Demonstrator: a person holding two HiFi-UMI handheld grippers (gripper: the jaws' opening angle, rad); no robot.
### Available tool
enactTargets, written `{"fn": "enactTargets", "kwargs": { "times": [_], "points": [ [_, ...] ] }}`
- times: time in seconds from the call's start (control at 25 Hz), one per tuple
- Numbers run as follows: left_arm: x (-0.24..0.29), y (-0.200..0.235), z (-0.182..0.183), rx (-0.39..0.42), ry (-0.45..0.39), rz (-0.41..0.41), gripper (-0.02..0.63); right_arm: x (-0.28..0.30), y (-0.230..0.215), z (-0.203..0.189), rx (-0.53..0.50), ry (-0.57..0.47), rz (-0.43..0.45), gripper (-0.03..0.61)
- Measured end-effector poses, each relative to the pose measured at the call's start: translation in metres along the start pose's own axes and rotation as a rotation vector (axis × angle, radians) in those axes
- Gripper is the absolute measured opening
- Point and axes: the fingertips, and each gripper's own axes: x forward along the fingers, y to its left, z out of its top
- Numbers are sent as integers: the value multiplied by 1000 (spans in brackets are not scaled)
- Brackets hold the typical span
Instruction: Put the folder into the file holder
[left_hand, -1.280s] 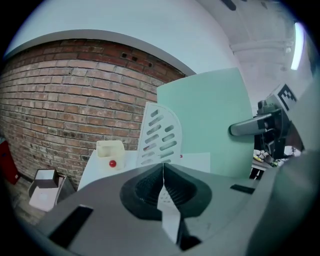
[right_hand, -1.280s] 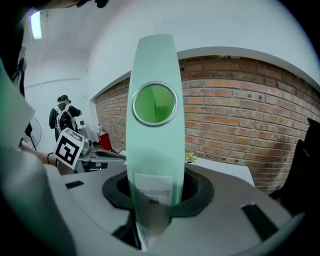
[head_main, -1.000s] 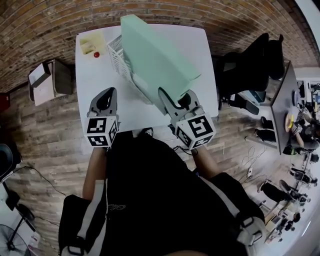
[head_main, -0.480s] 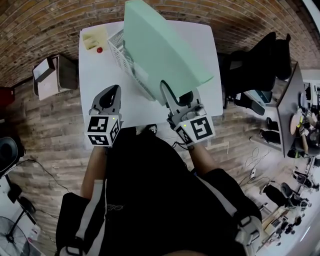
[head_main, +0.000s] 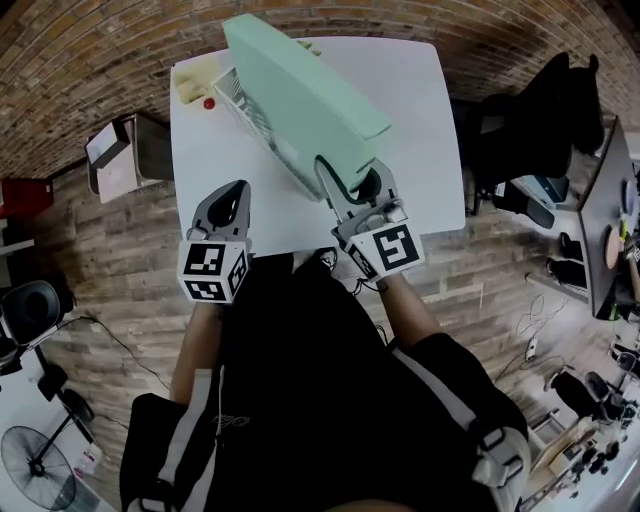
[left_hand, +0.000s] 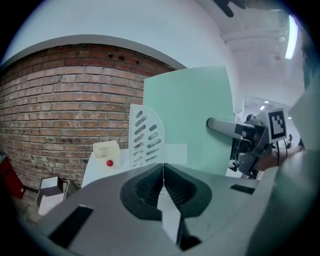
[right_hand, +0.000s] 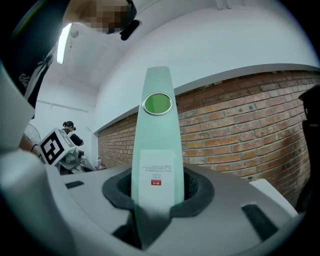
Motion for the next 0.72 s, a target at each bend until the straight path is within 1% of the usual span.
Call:
{"fn": "enactTargets", "kwargs": {
  "times": [0.16,0.28,0.44,0.6,0.72],
  "points": [
    [6,-7,6,-10,-14,-17,23,0,0,0,3,34,28,160],
    [12,-14,13,-14,-31,-28,23,-2,-4,-1,-5,84,39,170],
    [17,-16,15,-34,-45,-33,23,3,-8,-3,-52,209,64,198],
    [17,-15,14,-56,-57,-25,23,6,-5,5,-19,318,119,222],
    [17,-12,15,-68,-64,-22,23,13,-6,8,-25,387,131,239]
  ]
}}
